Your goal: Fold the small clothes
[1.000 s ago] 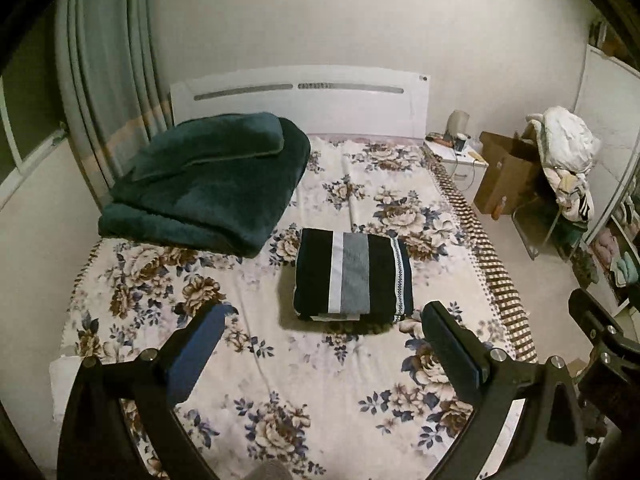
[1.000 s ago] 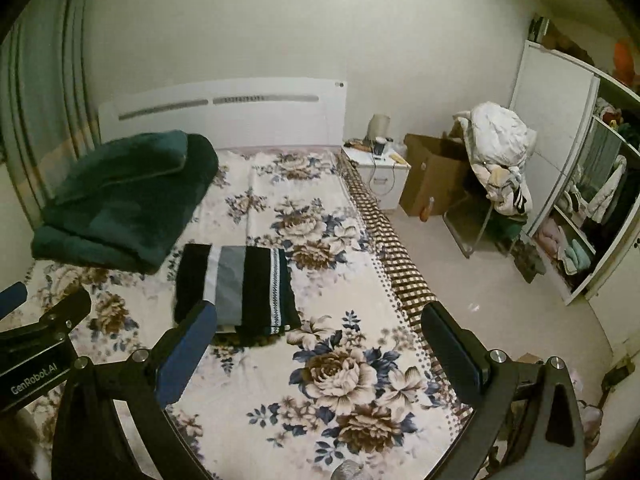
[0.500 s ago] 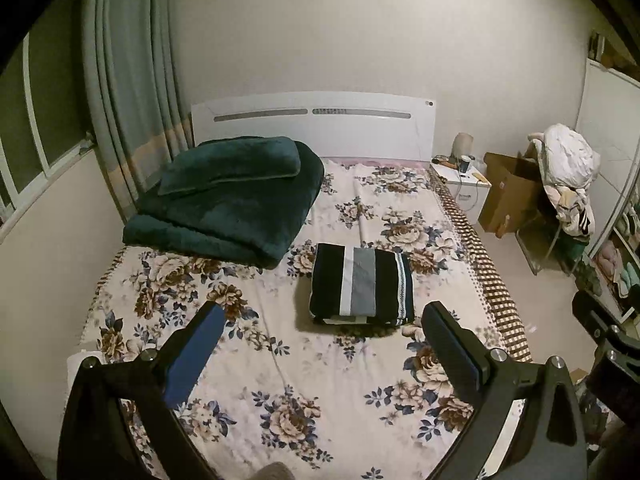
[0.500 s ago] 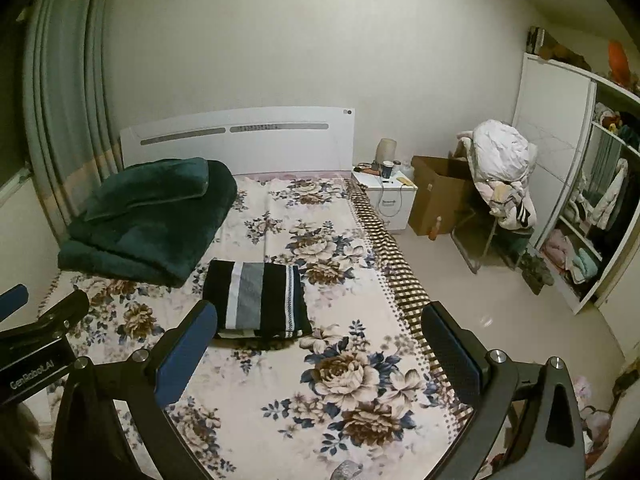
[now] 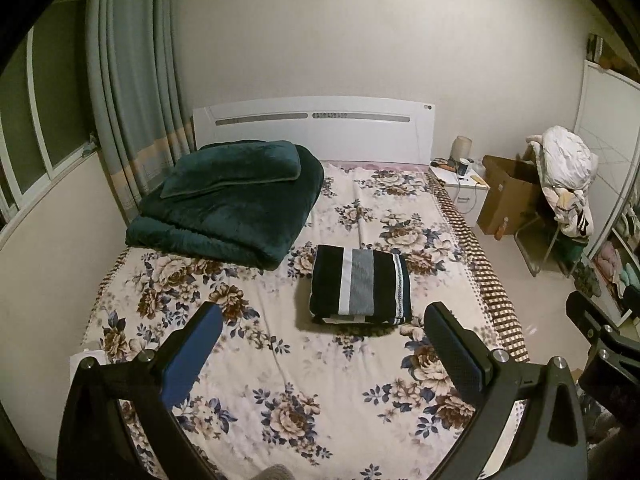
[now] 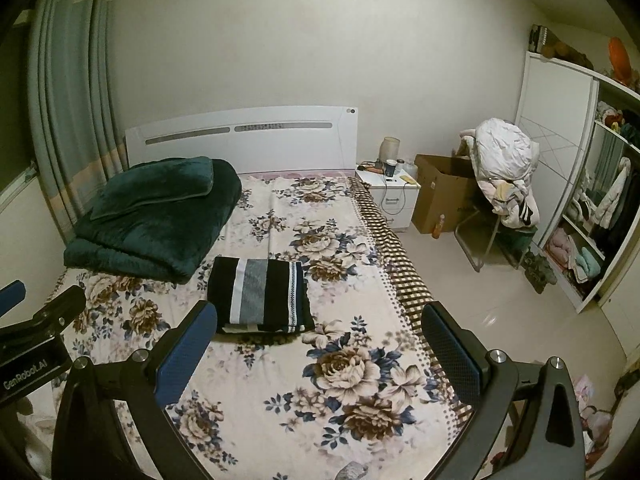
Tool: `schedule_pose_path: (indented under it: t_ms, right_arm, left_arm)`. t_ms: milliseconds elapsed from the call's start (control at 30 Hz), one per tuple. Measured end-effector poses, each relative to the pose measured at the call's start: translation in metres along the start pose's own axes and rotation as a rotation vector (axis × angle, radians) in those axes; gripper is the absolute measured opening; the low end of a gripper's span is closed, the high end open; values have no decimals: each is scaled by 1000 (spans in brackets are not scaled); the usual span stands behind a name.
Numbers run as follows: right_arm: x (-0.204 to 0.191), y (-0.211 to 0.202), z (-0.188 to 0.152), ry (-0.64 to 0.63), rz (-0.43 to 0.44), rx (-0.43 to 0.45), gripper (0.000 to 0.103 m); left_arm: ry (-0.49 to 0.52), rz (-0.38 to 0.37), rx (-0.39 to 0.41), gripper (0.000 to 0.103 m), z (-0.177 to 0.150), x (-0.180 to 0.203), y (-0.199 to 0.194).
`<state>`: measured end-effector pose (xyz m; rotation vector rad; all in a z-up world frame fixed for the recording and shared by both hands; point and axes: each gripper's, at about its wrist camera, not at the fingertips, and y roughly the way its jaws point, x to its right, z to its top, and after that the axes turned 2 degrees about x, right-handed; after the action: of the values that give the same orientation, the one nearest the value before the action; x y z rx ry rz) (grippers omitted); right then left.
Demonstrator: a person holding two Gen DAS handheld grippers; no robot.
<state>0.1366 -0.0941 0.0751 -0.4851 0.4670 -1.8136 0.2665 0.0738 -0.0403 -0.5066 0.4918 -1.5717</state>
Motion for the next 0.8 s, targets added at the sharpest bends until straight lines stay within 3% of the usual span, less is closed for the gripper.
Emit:
schedule_pose_path:
  t_ms: [433,800]
  right_arm:
    - [5,-23,13,-10,29,14,103]
    - [9,-9,29,-24,59,7,103]
  left_arm:
    - [4,-2,9,103,4,-1,-5]
    - [5,-4,11,103,3,-1,-5]
